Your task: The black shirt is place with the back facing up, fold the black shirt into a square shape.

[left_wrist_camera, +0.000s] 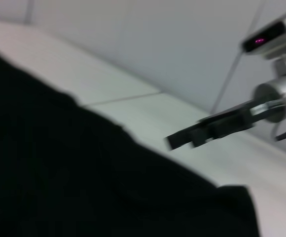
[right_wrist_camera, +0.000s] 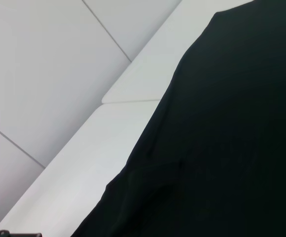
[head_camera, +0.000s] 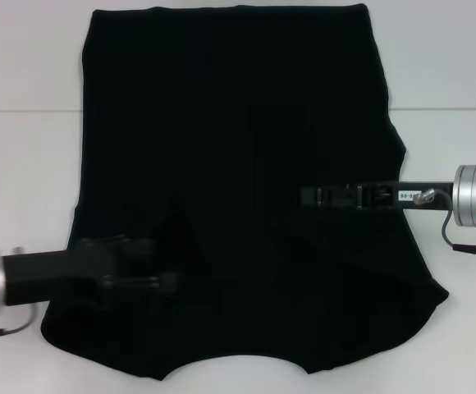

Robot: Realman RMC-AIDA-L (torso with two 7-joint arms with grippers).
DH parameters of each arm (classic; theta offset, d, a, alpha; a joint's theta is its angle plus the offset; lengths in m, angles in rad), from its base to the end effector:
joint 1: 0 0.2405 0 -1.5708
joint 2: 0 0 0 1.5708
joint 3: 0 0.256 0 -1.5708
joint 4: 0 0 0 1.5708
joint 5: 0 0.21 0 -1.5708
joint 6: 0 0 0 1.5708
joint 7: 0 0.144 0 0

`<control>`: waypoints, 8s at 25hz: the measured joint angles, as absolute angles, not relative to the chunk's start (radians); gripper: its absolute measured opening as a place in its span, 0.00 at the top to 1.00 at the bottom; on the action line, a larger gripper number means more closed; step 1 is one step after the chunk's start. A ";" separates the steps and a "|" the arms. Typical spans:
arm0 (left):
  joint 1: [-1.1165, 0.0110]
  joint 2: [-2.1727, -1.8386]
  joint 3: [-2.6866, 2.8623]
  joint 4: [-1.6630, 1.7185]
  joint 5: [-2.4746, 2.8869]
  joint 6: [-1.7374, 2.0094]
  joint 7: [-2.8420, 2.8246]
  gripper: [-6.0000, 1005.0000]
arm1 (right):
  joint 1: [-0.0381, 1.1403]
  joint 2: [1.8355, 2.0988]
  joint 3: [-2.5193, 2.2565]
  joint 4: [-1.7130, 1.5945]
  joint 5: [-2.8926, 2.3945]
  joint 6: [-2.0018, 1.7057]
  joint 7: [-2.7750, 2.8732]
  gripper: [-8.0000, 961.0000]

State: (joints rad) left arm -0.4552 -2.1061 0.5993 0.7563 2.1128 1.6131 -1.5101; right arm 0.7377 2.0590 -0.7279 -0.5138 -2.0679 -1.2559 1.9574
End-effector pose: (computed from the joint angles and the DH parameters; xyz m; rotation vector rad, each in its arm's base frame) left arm -0.2863 0.3074 0.0095 -2.6767 -0.8463 -0.6478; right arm 0.2321 0.3938 -0.0243 -2.4986 1.3251 0.6085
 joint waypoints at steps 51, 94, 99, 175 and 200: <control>-0.457 -2.083 0.382 0.877 2.539 1.563 -1.855 0.33 | 0.756 2.074 -0.725 -0.517 -2.040 -1.291 1.860 0.02; -0.457 -2.076 0.377 0.877 2.556 1.622 -1.855 0.98 | 0.529 1.884 -0.712 -0.528 -2.103 -1.448 2.064 0.02; -0.458 -2.075 0.376 0.877 2.555 1.622 -1.855 0.98 | 0.522 1.877 -0.705 -0.529 -2.165 -1.443 2.100 0.02; -0.573 -2.017 0.319 0.807 2.550 1.829 -1.888 0.98 | 0.457 1.907 -0.509 -0.581 -2.315 -1.664 1.825 0.93; -0.889 -2.019 0.344 0.513 2.423 0.744 -1.844 0.92 | 0.937 2.004 -0.425 -0.361 -2.313 -0.757 1.869 0.93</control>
